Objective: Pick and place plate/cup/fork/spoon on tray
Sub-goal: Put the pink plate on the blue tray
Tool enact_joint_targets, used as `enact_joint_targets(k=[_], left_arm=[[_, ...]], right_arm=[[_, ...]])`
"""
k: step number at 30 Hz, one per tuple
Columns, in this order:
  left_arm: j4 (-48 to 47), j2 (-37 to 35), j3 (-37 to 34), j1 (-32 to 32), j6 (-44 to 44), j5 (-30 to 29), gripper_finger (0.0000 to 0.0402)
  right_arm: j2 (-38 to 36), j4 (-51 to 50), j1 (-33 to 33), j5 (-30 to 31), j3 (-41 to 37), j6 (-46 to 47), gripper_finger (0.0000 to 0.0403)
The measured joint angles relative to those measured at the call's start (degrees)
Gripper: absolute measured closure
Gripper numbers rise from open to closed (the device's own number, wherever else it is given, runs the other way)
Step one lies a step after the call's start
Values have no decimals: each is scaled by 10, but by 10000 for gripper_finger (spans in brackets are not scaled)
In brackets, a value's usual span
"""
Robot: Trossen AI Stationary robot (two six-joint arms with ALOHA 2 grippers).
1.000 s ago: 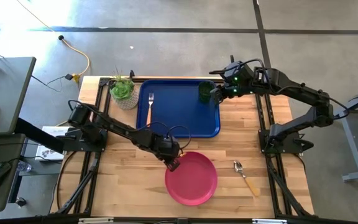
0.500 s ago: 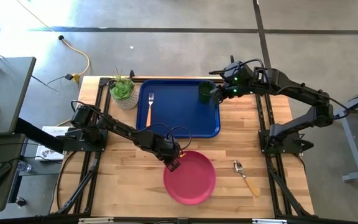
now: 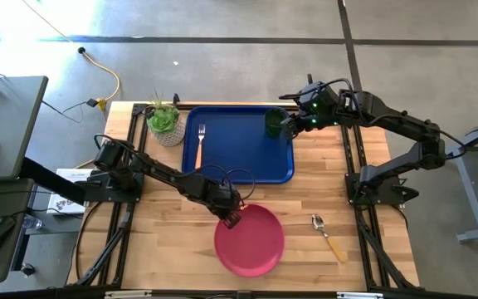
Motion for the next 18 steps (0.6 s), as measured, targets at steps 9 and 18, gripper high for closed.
enact_joint_targets(k=[9, 18], left_arm=[[-6, -52, 0, -1, -24, -20, 400], [-71, -124, 0, 36, -62, -84, 400]], right_arm=[[0, -3, 0, 0, 0, -4, 315], [0, -9, 0, -1, 0, -15, 315]])
